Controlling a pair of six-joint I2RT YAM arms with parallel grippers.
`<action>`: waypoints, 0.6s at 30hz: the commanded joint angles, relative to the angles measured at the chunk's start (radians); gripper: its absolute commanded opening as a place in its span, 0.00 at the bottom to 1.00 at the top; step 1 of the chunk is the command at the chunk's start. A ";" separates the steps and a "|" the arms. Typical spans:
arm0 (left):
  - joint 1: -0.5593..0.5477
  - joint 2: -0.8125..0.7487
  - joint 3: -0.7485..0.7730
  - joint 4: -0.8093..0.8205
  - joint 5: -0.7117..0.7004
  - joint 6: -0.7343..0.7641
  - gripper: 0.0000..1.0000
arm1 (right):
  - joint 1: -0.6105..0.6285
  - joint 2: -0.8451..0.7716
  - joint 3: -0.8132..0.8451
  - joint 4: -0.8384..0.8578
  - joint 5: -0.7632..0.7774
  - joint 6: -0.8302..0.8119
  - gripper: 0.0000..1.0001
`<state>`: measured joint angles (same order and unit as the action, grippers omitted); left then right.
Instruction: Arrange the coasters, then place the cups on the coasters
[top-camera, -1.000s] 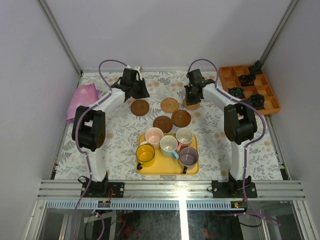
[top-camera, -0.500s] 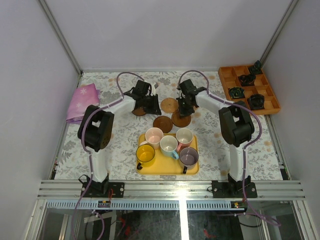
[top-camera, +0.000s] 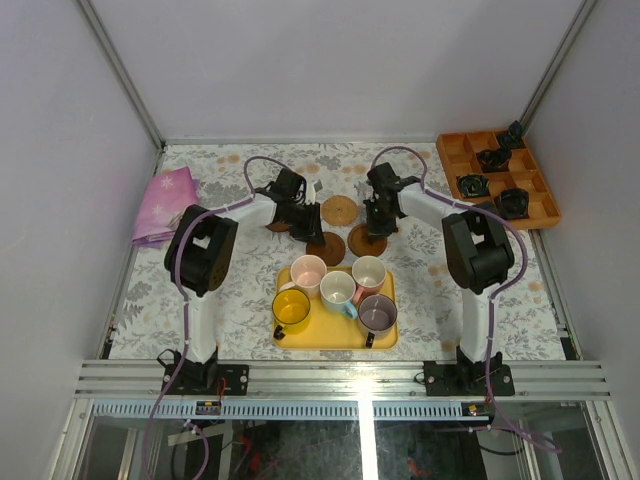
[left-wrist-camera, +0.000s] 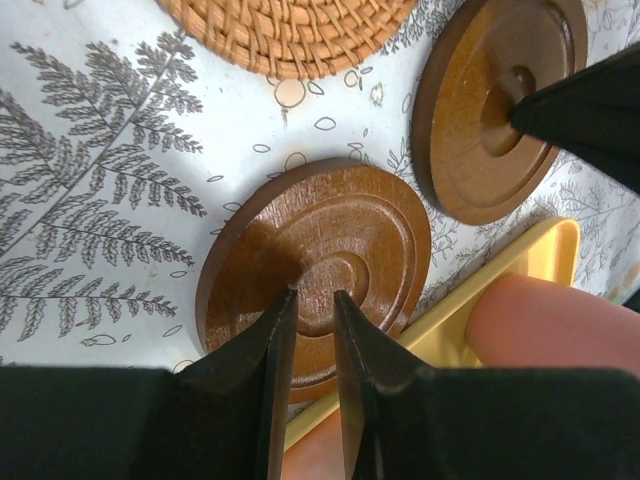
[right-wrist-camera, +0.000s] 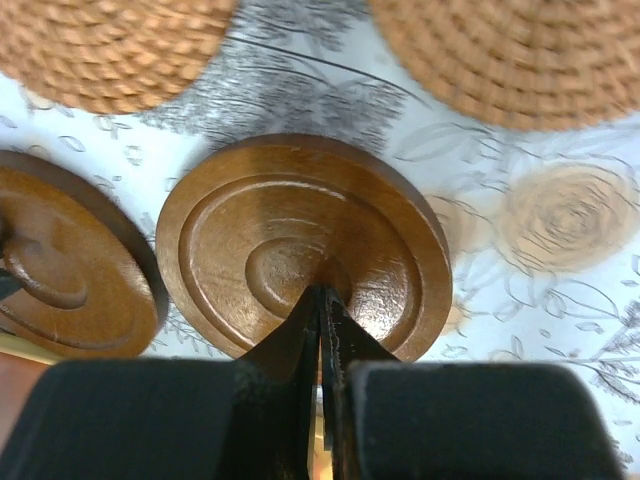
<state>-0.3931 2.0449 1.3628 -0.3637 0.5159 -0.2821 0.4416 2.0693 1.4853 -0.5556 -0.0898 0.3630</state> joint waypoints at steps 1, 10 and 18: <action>-0.009 0.031 0.018 -0.069 0.034 0.053 0.21 | -0.102 -0.024 -0.095 -0.092 0.067 0.073 0.00; 0.008 0.063 0.039 -0.048 -0.096 -0.032 0.22 | -0.203 -0.052 -0.098 -0.143 0.263 0.107 0.00; 0.107 0.091 0.077 -0.017 -0.188 -0.121 0.22 | -0.278 0.032 0.059 -0.135 0.320 0.133 0.00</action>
<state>-0.3557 2.0884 1.4147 -0.3874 0.4519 -0.3557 0.2119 2.0392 1.4631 -0.6754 0.1211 0.4808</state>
